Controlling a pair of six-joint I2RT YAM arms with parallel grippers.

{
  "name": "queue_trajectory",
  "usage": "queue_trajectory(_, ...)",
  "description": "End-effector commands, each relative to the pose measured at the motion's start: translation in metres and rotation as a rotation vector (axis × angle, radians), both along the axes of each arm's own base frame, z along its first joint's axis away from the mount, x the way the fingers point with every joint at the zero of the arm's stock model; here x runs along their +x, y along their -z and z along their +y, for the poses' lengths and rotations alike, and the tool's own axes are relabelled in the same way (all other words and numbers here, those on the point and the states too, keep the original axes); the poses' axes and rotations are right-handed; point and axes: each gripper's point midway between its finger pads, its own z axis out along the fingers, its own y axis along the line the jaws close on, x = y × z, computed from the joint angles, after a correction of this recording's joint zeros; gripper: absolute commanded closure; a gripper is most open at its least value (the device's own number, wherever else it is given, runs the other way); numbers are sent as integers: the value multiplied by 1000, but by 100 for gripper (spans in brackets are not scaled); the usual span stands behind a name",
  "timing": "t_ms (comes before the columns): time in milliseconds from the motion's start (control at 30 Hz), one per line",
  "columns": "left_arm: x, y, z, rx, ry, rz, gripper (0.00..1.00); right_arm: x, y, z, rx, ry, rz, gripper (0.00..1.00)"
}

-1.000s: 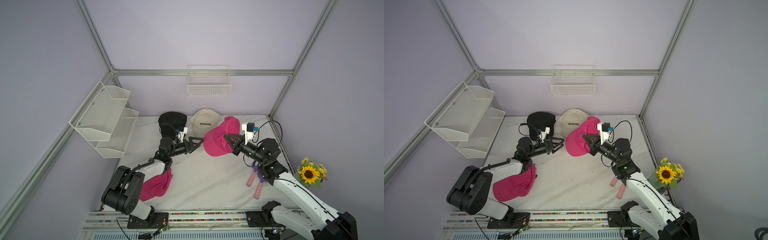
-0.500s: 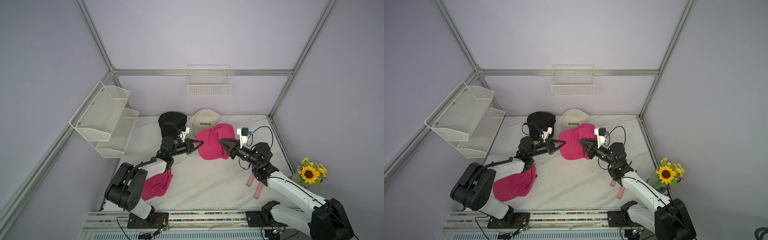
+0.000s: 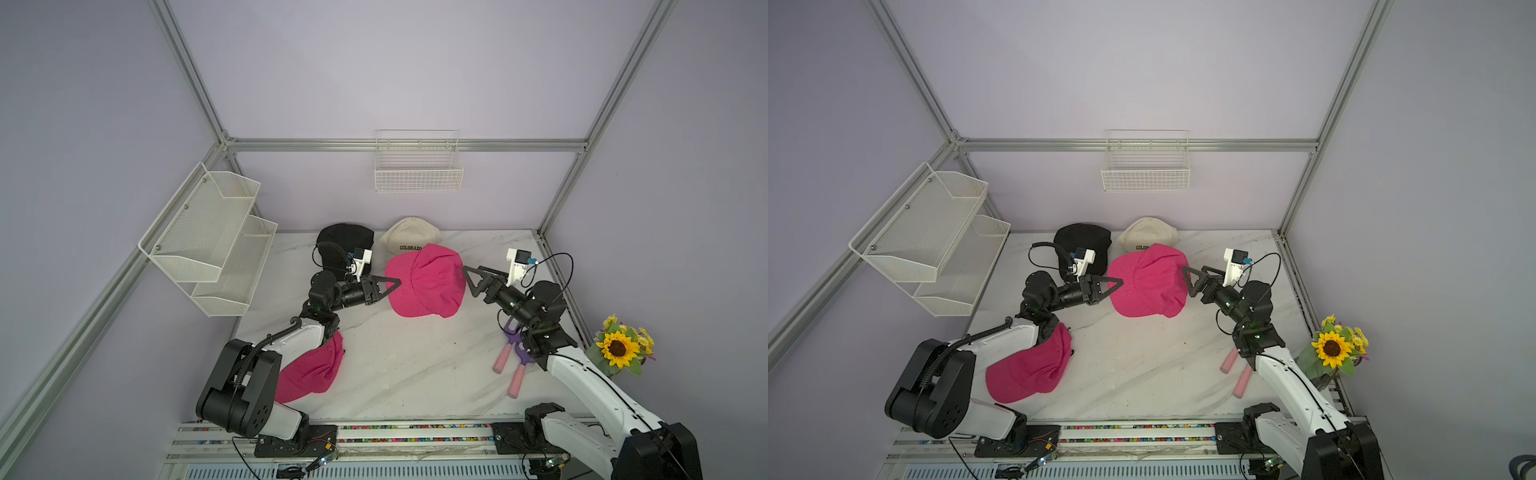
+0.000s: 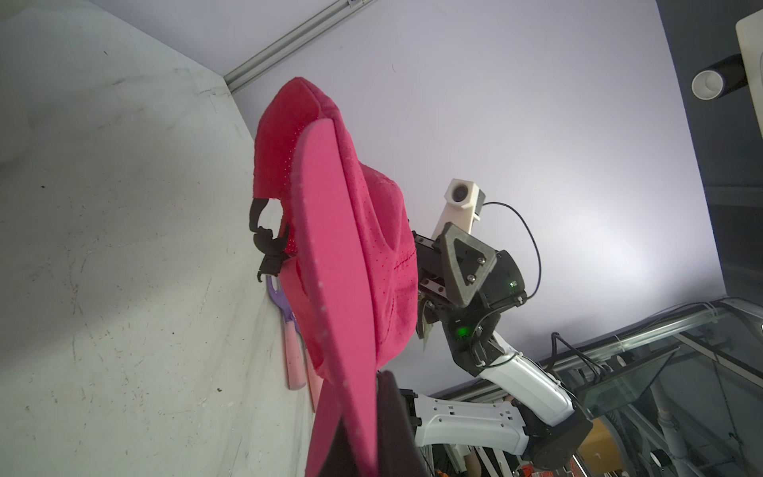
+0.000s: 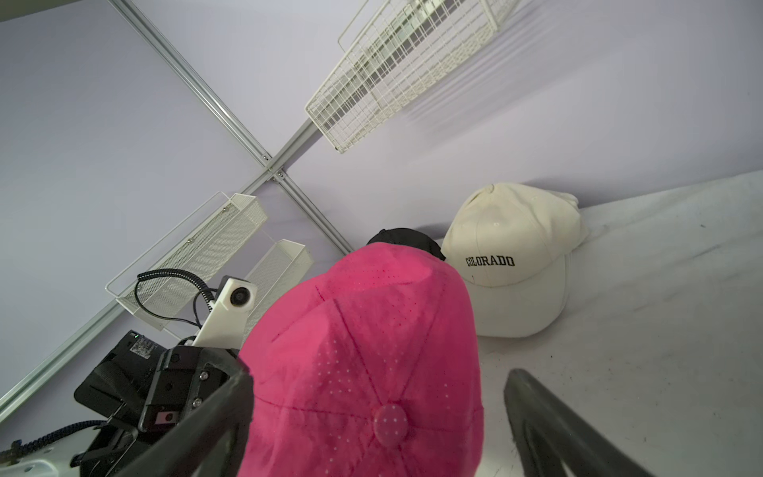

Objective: Stack the baseball caps by color
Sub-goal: Pick up the baseball cap from the center of the board.

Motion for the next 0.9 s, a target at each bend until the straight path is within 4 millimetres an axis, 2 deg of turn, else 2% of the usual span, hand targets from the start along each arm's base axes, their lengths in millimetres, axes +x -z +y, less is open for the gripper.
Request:
queue_trajectory(0,-11,-37,1,-43,32,-144,100,-19,-3,8,84,-117,-6,4)
queue_trajectory(67,-11,-38,1,-45,30,-144,100,-29,-6,15,85,-177,-27,6)
queue_trajectory(200,-11,-40,1,-55,35,-148,100,-32,11,19,69,-206,12,16)
queue_trajectory(267,-11,-41,0,-61,40,-147,100,-33,19,20,64,-217,26,16)
queue_trajectory(433,-12,-40,-2,-68,51,-144,100,-32,24,25,81,-251,22,13)
queue_trajectory(700,-12,-33,-8,-66,74,-129,100,-30,-1,31,109,-304,-71,15)
queue_trajectory(867,-11,-32,-11,-77,84,-131,100,-28,3,36,117,-326,-78,24)
